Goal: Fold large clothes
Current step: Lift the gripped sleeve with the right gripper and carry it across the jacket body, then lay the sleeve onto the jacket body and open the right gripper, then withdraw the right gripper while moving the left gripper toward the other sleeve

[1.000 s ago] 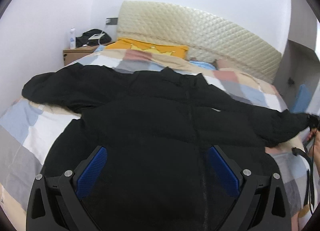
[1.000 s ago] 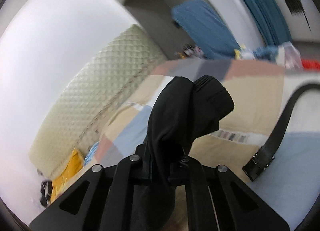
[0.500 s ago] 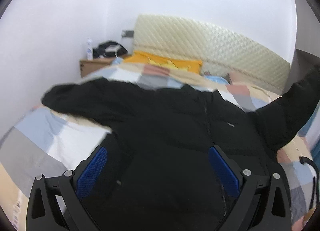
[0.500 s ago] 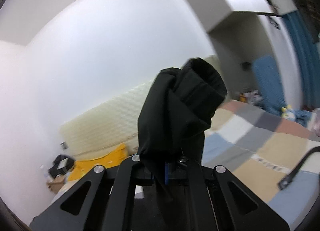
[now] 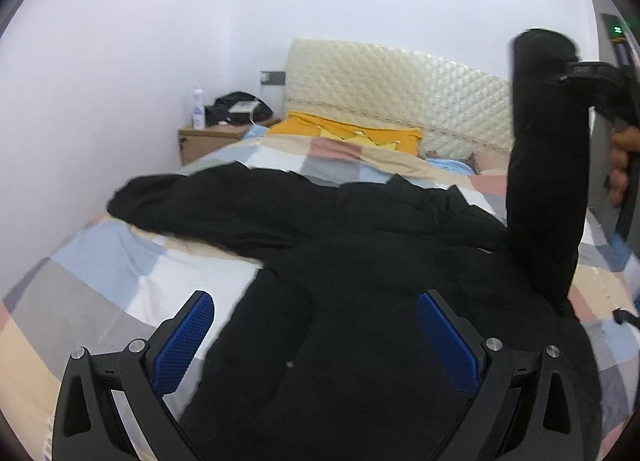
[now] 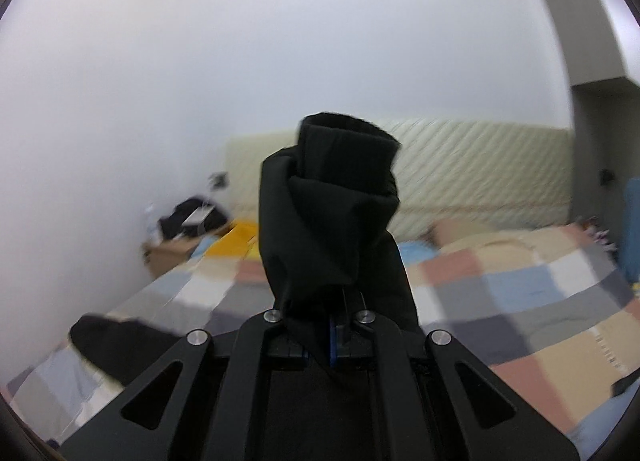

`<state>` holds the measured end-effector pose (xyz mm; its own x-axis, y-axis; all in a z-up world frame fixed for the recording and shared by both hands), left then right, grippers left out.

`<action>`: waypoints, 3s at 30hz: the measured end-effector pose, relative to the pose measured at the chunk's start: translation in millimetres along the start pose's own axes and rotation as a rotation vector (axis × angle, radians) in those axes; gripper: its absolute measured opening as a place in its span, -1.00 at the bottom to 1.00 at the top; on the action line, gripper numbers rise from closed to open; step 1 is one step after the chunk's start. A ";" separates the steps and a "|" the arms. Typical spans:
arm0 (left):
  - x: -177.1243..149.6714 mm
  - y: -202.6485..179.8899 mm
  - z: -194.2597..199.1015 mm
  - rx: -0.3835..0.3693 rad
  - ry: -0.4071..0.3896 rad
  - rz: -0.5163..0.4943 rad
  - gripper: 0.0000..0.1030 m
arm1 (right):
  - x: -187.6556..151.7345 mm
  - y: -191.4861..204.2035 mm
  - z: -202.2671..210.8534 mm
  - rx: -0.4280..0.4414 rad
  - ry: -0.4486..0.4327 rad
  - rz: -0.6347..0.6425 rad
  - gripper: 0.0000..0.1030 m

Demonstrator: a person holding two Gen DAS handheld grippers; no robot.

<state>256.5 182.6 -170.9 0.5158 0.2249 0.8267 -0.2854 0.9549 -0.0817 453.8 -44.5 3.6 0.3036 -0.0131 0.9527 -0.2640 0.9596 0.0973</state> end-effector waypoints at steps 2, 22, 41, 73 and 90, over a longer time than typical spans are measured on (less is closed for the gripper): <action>2.0 6.3 2.5 0.006 -0.012 0.014 0.99 | -24.9 24.8 -16.5 0.042 0.048 -0.001 -0.87; 1.2 94.8 -11.5 -0.016 0.011 0.290 0.99 | -230.2 130.7 -92.7 0.106 0.347 0.099 -0.81; -3.8 66.4 -16.4 -0.008 0.015 0.172 0.99 | -195.9 117.6 -34.9 0.185 0.306 0.147 0.49; -7.3 -27.0 18.7 -0.090 -0.006 -0.078 0.99 | -159.6 -55.3 135.9 0.005 0.157 0.028 0.49; -19.2 -49.7 22.8 -0.163 0.027 -0.099 0.99 | -205.6 -71.4 197.0 -0.002 0.238 0.028 0.53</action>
<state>242.3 126.4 -170.0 0.5572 0.1310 0.8200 -0.0983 0.9909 -0.0915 229.8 -165.6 -142.5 0.5031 0.0798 0.8605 -0.2735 0.9592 0.0710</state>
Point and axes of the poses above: each gripper's, at about its wrist camera, not at the fingertips, and z roughly against the way its jaws point, y to its left, x to its top, the point moved 10 cm from there along -z, roughly the way its jaws point, and after that the axes turned 1 degree about y, right-handed, at the moved point
